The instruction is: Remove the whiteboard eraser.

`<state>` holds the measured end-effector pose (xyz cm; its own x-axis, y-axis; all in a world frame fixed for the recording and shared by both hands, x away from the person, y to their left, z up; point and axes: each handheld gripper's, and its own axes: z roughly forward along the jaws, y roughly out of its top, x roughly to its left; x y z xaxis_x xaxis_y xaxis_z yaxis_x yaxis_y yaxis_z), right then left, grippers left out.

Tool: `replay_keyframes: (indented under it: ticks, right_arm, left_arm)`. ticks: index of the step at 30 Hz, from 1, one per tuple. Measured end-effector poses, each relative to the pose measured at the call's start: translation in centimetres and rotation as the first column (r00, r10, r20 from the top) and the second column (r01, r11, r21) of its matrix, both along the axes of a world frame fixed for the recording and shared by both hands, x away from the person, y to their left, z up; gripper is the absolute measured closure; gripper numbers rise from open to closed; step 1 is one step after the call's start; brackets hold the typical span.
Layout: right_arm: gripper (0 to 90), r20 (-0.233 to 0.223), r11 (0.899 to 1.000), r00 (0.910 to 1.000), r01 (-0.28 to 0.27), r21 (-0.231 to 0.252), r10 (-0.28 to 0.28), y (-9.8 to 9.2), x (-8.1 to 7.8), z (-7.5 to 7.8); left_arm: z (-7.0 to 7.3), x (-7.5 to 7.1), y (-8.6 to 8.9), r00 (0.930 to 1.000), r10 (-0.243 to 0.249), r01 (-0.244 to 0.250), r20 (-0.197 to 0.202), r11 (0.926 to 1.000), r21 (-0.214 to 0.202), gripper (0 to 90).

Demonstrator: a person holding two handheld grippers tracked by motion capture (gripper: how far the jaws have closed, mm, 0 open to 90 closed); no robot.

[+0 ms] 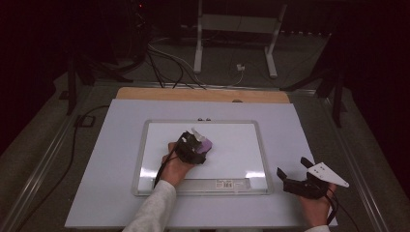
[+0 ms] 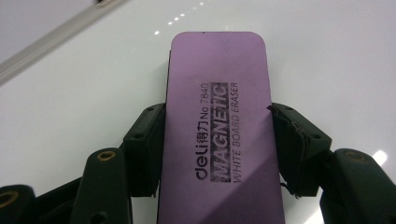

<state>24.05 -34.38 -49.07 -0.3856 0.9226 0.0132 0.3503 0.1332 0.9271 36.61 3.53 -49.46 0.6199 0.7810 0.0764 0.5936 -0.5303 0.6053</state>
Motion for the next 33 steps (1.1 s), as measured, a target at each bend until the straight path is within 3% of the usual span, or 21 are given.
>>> replay_keyframes:
  ticks: [4, 9, 19, 25, 33]
  right_arm:
    - [0.3, 0.0, 1.0, 1.0, -0.001, -0.001, 0.001, 0.0, 0.0, 0.0]
    - [0.3, 0.0, 1.0, 1.0, -0.002, 0.0, 0.002, -0.1, 0.0, 0.0]
    - [0.3, 0.0, 1.0, 1.0, -0.003, 0.001, 0.003, -0.1, 0.0, 0.0]
    - [0.3, 0.0, 1.0, 1.0, 0.0, 0.002, 0.0, -0.1, 0.0, 0.0]
    - [0.3, -0.001, 1.0, 1.0, -0.002, 0.001, 0.002, -0.2, 0.0, 0.0]
  left_arm:
    - [-0.1, 1.6, -0.6, 0.9992, 0.04, -0.04, 0.001, 0.9992, -0.003, 41.7]
    - [-0.1, 2.5, -2.3, 0.9992, 0.039, -0.039, 0.001, 0.9992, 0.0, 41.7]
    - [0.0, 0.5, -5.2, 0.9971, -0.075, 0.075, 0.016, 0.997, 0.021, 41.7]
    - [0.0, 0.5, -4.7, 0.997, -0.078, 0.078, 0.005, 0.997, 0.003, 41.7]
    - [0.0, 1.7, -3.3, 1.0, 0.001, -0.001, 0.004, 1.0, 0.007, 41.7]
